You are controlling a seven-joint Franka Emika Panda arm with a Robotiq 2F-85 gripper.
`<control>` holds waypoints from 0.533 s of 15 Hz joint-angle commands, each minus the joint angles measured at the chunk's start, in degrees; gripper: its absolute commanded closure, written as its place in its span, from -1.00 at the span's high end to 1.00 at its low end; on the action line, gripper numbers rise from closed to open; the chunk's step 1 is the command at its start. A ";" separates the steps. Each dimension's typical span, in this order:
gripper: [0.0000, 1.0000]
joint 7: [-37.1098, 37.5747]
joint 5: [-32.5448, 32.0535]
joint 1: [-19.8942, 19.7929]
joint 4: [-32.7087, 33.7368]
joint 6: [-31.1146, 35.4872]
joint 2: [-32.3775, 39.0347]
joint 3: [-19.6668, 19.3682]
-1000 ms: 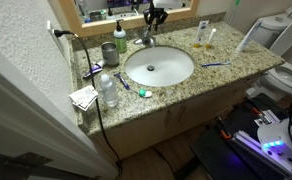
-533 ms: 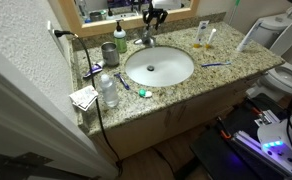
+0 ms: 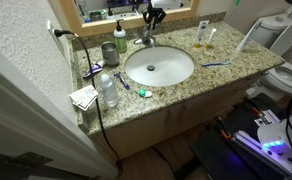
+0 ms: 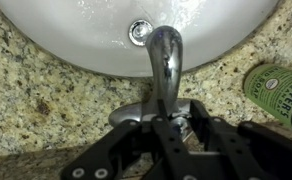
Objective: Open the faucet, place the toothbrush underneath the running faucet then set it down on the right side of the counter, pick up the shaving stick and place it under the running water then set it down on the left side of the counter, close the faucet
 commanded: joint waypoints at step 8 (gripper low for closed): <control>-0.85 -4.33 0.10 0.23 12.38 -20.78 6.96 1.63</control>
